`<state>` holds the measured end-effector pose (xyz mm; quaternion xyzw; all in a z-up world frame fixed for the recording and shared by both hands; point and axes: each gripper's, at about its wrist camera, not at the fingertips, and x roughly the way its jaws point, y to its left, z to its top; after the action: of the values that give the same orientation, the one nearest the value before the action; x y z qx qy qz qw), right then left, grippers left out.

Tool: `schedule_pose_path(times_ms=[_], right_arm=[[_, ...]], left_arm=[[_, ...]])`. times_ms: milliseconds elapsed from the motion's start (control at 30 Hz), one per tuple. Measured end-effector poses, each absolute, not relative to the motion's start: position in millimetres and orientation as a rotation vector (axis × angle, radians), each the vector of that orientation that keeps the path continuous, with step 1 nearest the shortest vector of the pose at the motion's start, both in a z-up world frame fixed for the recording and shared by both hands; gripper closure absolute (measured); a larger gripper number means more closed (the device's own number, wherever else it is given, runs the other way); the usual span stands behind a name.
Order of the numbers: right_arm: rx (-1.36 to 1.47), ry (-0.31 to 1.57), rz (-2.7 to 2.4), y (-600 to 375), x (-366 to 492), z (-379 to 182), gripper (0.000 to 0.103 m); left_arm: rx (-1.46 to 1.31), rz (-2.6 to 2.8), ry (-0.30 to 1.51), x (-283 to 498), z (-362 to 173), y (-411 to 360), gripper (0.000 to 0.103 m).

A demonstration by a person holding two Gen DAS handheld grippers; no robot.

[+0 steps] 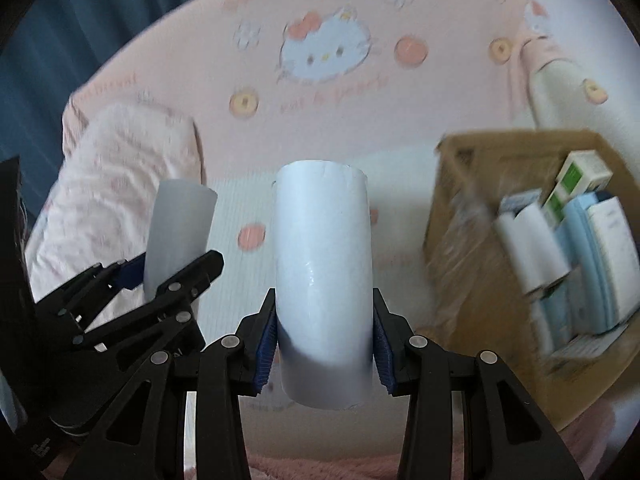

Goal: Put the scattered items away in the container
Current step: 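Carry the held white tubes in both tools toward the cardboard box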

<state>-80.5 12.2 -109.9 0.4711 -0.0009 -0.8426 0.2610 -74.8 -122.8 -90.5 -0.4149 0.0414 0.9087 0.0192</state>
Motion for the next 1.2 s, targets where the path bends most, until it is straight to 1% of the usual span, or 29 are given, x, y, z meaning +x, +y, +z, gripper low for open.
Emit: schedule_pose_path(times_ms=[200, 433, 567, 733, 900, 1033, 1200], right_arm=[[1.236, -0.097, -2.333, 47.0, -106.3, -83.7, 0.064], [1.169, -0.137, -2.436, 88.5, -135.1, -51.2, 0.064], [1.151, -0.176, -2.471, 114.1, -151.4, -43.7, 0.064], [1.152, -0.214, -2.483, 152.1, -169.5, -42.0, 0.064], [1.14, -0.29, -2.414, 180.6, -183.5, -49.0, 0.064], [1.22, -0.371, -2.373, 205.1, -201.1, -66.3, 0.064], [1.315, -0.327, -2.312, 216.9, -213.2, -89.1, 0.064]], left_arm=[[-1.161, 2.799, 0.141, -92.4, -58.3, -84.0, 0.057], [-1.01, 2.739, 0.229, -113.6, -29.4, -29.9, 0.057], [-0.949, 2.692, 0.288, -124.1, -24.7, 1.3, 0.057], [-0.914, 2.615, 0.308, -137.7, -27.3, 39.6, 0.057], [-0.939, 2.539, 0.333, -150.3, -36.6, 73.2, 0.057], [-1.032, 2.473, 0.31, -159.9, -47.5, 90.5, 0.056], [-1.192, 2.381, 0.256, -170.4, -69.4, 100.9, 0.057]])
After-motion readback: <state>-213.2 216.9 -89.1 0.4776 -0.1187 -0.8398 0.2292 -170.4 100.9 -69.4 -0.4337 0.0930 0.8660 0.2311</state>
